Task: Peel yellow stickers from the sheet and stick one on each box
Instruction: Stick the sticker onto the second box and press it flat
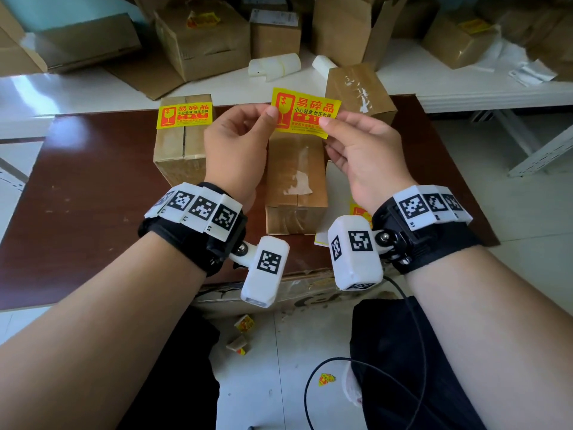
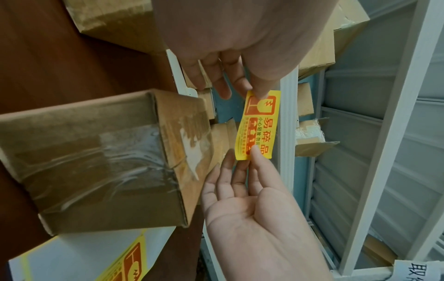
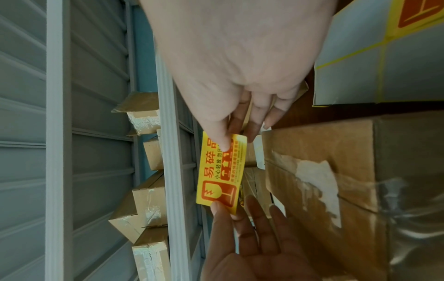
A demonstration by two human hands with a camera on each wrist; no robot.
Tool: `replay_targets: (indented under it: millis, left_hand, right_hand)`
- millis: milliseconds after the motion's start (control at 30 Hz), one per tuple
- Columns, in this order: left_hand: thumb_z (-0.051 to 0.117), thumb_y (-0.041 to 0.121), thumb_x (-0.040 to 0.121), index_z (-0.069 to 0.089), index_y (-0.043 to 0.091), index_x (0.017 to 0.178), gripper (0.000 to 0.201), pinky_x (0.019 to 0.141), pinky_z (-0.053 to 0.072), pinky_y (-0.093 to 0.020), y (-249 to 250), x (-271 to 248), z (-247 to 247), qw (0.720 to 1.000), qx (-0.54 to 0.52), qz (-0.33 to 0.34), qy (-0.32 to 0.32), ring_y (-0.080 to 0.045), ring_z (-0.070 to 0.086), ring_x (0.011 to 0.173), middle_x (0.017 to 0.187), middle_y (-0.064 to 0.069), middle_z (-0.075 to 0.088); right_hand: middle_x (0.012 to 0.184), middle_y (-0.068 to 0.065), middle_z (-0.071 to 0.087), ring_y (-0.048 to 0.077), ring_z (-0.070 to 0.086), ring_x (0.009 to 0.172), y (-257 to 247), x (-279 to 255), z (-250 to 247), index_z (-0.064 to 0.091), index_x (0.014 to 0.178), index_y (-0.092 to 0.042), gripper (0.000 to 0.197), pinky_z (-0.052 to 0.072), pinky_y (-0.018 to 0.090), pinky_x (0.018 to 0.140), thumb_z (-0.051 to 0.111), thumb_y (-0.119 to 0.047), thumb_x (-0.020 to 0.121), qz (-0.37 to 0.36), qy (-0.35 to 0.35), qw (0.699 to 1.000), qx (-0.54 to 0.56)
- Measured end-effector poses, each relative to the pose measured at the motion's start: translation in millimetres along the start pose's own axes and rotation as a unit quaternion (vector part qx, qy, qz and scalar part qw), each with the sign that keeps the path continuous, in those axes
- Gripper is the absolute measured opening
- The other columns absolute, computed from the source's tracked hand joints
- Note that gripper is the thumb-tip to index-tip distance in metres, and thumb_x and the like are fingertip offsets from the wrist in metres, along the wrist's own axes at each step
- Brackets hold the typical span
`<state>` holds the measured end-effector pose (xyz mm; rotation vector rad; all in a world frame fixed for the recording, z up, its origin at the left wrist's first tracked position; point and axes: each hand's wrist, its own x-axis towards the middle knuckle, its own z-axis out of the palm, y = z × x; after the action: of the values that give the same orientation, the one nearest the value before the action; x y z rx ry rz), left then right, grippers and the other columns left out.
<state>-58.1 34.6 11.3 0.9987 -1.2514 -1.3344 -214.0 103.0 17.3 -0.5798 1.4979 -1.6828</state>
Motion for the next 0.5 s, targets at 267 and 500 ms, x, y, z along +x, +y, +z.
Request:
replay_targets:
  millis: [267,500]
  left_hand:
    - [0.074,0.020,0.101,0.075,0.021,0.090,0.011,0.075,0.055,-0.017,0,5,0,1.000,-0.025,-0.015,0.003,-0.005,0.074,0.087,0.097,-0.001,0.080]
    - [0.076,0.026,0.100,0.079,0.024,0.091,0.009,0.078,0.055,-0.019,-3,11,-6,0.998,-0.005,-0.059,0.007,-0.002,0.074,0.089,0.096,0.004,0.082]
  right_hand:
    - [0.111,0.000,0.086,0.009,0.079,0.093,3,0,3,0.080,0.107,-0.026,0.013,0.058,0.022,0.081,0.085,-0.019,0.097,-0.002,0.018,1.000,-0.007]
    - [0.093,-0.003,0.082,0.006,0.072,0.080,4,5,1,0.082,0.098,-0.022,0.009,0.056,0.019,0.072,0.089,-0.019,0.094,0.007,0.028,1.000,-0.011]
